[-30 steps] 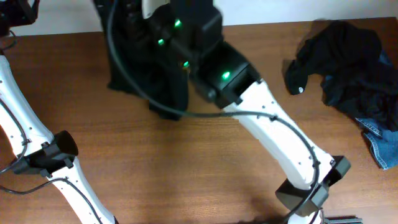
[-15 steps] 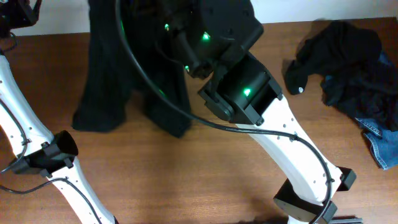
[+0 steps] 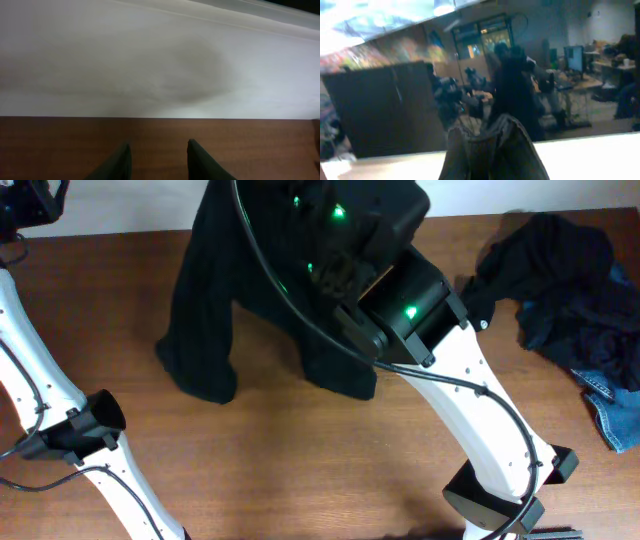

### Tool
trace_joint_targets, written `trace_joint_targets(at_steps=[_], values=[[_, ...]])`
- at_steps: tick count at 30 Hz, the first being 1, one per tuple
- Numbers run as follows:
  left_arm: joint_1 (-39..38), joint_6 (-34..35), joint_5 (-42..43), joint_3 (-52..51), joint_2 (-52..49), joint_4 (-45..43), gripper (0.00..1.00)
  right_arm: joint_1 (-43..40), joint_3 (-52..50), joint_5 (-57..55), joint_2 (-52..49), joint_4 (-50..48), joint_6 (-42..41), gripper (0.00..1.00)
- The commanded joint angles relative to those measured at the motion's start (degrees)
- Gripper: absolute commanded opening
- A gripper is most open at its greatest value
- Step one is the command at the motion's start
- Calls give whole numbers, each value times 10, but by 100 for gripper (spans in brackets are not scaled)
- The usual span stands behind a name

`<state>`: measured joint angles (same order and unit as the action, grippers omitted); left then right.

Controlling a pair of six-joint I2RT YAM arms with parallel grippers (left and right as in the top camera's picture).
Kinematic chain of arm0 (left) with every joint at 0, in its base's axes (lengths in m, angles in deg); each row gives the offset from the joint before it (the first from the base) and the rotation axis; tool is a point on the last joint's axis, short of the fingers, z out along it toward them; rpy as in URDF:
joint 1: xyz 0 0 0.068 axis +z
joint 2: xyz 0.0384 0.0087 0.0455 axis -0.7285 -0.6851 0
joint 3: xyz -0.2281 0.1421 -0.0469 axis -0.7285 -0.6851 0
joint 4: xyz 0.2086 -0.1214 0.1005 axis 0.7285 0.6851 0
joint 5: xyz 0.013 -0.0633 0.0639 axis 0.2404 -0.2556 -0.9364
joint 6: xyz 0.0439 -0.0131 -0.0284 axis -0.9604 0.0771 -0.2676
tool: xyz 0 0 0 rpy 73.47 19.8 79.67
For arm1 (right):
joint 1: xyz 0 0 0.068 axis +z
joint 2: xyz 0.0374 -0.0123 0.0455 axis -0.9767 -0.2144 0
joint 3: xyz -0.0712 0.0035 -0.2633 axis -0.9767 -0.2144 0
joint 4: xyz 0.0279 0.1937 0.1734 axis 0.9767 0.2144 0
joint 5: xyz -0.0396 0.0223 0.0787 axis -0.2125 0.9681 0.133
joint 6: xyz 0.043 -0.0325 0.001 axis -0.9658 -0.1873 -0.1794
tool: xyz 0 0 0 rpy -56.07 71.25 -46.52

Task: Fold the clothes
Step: 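Lift the pants by the waistband with both grippers and shake them out, then lay the pants flat on the table and open both grippers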

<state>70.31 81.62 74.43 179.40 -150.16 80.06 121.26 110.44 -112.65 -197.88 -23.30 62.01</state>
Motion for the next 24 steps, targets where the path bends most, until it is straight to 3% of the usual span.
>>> trace_joint_targets(at_steps=[1,9,14,20,24], values=[[7,6,7,10,19,-1,36,2,17,42,-14,-62,-7,4],[13,6,6,10,19,3,36,41,18,70,-43,-216,-5,4],[13,6,6,10,19,12,36,43,19,62,-42,-254,-4,4],[13,6,6,10,19,24,36,36,19,-182,-42,-234,163,4],[10,6,7,10,19,24,36,-18,18,-246,-42,-49,166,4]])
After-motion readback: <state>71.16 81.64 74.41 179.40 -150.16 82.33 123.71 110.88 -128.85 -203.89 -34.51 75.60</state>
